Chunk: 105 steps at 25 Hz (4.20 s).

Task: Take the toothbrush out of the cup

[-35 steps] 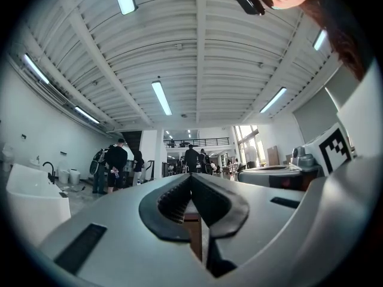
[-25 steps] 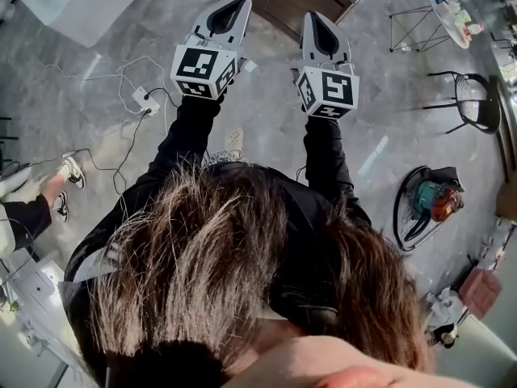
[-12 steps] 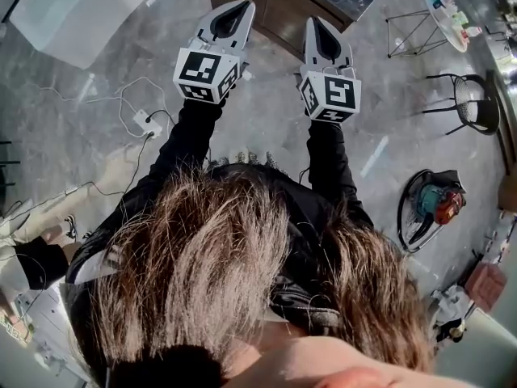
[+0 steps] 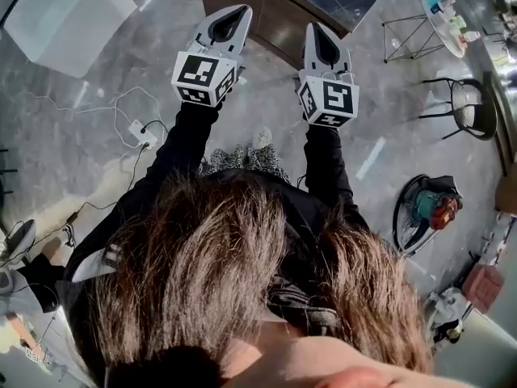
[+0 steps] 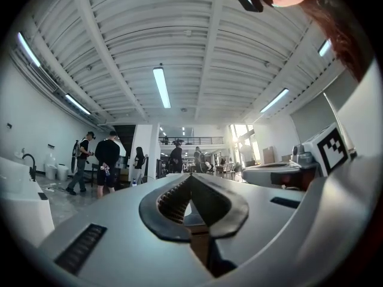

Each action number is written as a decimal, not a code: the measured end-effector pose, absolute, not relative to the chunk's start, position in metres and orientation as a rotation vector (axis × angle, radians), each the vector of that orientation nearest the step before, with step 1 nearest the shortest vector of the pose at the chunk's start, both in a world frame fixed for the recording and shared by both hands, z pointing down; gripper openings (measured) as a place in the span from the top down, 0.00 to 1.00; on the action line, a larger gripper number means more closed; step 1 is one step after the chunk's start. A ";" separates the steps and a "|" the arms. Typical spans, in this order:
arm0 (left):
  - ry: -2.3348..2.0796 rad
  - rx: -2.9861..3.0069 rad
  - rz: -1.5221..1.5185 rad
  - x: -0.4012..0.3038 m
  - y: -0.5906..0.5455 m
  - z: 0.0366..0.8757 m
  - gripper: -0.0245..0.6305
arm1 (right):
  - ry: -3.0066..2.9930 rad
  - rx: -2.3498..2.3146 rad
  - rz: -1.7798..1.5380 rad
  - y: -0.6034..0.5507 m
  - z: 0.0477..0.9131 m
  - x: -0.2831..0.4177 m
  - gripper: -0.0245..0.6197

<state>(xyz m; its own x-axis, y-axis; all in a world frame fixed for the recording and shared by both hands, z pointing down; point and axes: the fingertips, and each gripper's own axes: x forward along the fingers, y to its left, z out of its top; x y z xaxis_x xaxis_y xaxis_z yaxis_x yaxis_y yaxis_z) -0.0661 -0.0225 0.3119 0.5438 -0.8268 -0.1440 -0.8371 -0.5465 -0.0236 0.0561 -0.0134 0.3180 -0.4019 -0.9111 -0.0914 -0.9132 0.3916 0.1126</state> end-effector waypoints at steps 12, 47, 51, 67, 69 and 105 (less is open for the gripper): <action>1.513 -2.613 0.180 -0.036 -0.108 0.302 0.95 | 2.644 -1.629 0.246 -0.107 0.313 0.088 0.95; 1.337 -2.796 0.135 -0.007 -0.300 0.350 0.95 | 2.691 -1.717 0.162 -0.273 0.350 0.106 0.95; 1.232 -2.842 0.105 -0.005 -0.328 0.359 0.95 | 2.679 -1.757 0.154 -0.295 0.353 0.101 0.95; 0.881 -2.920 -0.134 0.036 -0.392 0.408 0.95 | 2.615 -1.908 0.049 -0.343 0.378 0.115 0.95; 0.846 -2.936 -0.188 0.042 -0.398 0.419 0.85 | 2.612 -1.920 0.029 -0.347 0.381 0.117 0.95; 0.534 -2.670 -0.764 0.091 -0.428 0.492 0.76 | 2.537 -2.068 -0.045 -0.356 0.393 0.146 0.95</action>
